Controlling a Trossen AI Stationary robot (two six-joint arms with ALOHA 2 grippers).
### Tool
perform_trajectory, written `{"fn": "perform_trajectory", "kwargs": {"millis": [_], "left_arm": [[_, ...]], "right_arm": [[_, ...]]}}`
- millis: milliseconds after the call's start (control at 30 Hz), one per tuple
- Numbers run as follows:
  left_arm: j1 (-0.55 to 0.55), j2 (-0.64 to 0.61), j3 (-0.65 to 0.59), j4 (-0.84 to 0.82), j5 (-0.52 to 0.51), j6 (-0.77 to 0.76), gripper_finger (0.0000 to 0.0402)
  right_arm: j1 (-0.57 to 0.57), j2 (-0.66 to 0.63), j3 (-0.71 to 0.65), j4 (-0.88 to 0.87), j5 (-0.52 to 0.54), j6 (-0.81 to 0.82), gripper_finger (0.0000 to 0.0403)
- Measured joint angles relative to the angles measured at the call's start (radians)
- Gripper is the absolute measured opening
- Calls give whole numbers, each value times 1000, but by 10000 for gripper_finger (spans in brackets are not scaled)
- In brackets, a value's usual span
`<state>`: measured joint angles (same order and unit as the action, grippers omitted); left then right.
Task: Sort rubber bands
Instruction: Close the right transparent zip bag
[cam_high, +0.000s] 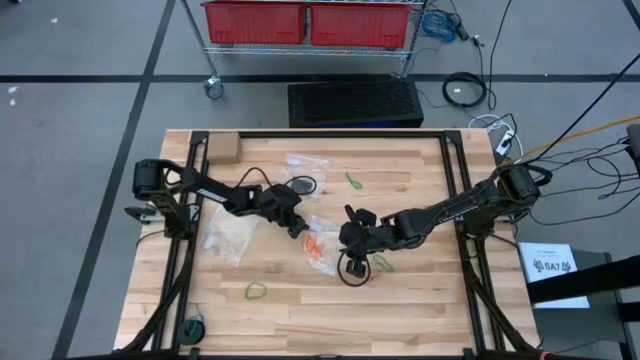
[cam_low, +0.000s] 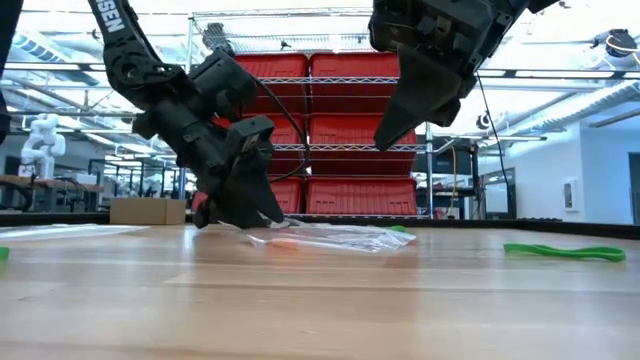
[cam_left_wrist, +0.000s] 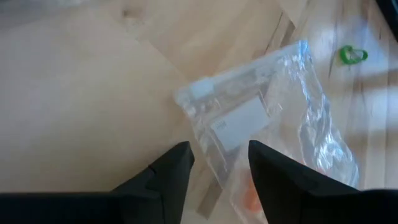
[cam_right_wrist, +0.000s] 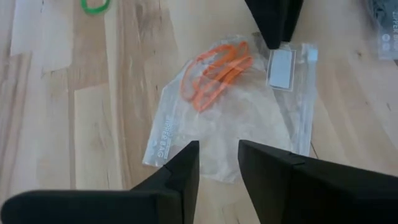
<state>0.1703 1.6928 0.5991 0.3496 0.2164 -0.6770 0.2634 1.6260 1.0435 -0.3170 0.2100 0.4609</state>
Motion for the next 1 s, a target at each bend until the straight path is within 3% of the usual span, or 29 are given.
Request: {"fn": "perform_trajectory", "kwargs": {"millis": [400,500,700,1000], "left_arm": [[12,162,7,198,-34,34,163],[0,173,5,219,-39,89,131],[-25,176,1,217,-41,183,14],[-27,127,-2,205,-17,251,3]], "right_arm": [[-5,89,1,51,2,-10,105],[-8,105,1,70,-1,-24,105],[-29,101,1,70,-2,-52,105],[-55,100,1,66,-1,-74,105]]}}
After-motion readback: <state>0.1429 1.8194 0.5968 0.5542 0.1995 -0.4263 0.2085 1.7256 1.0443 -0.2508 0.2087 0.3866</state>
